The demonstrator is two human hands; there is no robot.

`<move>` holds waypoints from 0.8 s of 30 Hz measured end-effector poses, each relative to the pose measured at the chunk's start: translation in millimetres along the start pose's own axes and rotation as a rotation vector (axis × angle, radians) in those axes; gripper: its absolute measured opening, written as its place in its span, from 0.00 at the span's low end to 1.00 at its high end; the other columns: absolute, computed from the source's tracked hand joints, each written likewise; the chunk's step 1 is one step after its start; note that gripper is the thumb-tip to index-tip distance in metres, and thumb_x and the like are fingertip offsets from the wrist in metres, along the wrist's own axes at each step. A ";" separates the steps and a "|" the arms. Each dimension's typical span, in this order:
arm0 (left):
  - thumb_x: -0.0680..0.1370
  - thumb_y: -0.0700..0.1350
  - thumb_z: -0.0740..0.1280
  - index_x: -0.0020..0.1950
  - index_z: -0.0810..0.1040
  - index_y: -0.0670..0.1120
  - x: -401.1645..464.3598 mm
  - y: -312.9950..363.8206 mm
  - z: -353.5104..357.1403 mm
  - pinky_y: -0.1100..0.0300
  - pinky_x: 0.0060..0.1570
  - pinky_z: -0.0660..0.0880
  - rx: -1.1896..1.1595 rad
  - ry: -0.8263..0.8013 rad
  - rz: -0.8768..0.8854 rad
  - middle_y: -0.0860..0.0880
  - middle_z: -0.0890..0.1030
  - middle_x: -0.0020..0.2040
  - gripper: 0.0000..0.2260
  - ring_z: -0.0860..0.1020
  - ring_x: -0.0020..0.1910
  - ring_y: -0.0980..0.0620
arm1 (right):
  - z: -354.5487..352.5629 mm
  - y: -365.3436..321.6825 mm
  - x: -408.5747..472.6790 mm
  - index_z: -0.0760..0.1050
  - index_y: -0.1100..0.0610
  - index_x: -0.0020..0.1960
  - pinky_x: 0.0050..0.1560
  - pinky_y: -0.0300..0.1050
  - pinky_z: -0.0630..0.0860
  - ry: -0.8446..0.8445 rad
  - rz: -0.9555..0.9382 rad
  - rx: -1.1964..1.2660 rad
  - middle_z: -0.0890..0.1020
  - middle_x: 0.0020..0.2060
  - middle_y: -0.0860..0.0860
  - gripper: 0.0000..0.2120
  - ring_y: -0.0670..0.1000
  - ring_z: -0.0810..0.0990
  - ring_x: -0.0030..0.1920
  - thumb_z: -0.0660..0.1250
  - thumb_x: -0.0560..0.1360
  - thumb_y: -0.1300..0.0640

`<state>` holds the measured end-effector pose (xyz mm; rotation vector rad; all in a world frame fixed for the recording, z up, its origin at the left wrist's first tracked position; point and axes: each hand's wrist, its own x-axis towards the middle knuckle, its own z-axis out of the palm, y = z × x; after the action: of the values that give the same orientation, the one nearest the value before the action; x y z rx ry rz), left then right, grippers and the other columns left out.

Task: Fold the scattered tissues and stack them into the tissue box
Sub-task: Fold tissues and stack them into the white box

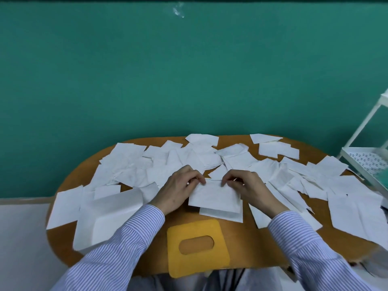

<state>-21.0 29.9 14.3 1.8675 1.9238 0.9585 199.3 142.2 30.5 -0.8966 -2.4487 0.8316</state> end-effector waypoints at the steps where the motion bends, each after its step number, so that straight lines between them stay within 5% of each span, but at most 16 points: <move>1: 0.84 0.46 0.60 0.54 0.81 0.55 -4.4 0.4 -4.6 0.70 0.51 0.69 0.007 0.007 -0.006 0.56 0.74 0.49 0.11 0.74 0.52 0.62 | 1.0 -5.8 0.0 0.80 0.45 0.45 0.44 0.40 0.74 -0.008 -0.011 -0.002 0.81 0.45 0.37 0.13 0.41 0.77 0.48 0.64 0.79 0.62; 6: 0.84 0.44 0.62 0.56 0.83 0.54 -30.0 -2.0 -33.7 0.71 0.50 0.68 0.002 0.039 -0.041 0.55 0.75 0.48 0.11 0.74 0.52 0.62 | 9.8 -33.4 2.2 0.81 0.45 0.46 0.44 0.45 0.77 -0.061 -0.064 0.000 0.81 0.47 0.39 0.13 0.44 0.78 0.48 0.64 0.80 0.61; 13: 0.81 0.40 0.67 0.51 0.85 0.56 -90.7 -34.7 -85.9 0.69 0.45 0.71 -0.004 0.158 -0.185 0.55 0.78 0.45 0.11 0.76 0.46 0.60 | 57.5 -97.3 23.8 0.82 0.46 0.46 0.36 0.32 0.69 -0.156 -0.174 0.037 0.82 0.41 0.41 0.12 0.41 0.78 0.40 0.66 0.79 0.61; 20: 0.79 0.41 0.70 0.48 0.85 0.57 -151.2 -81.5 -128.2 0.69 0.49 0.72 0.047 0.193 -0.336 0.58 0.80 0.47 0.10 0.76 0.49 0.63 | 130.1 -145.3 46.5 0.83 0.47 0.48 0.46 0.33 0.75 -0.327 -0.254 -0.029 0.83 0.51 0.43 0.12 0.42 0.78 0.49 0.64 0.80 0.61; 24: 0.80 0.44 0.69 0.49 0.85 0.59 -167.0 -103.8 -133.1 0.63 0.52 0.69 0.147 0.187 -0.409 0.59 0.80 0.48 0.09 0.72 0.51 0.60 | 162.5 -155.2 55.3 0.82 0.46 0.48 0.54 0.45 0.78 -0.340 -0.276 -0.120 0.82 0.55 0.47 0.12 0.47 0.78 0.56 0.64 0.79 0.61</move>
<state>-165.3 -158.5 6.8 1.4041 2.4203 0.9027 2.8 20.3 19.8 -0.4646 -2.8567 0.7955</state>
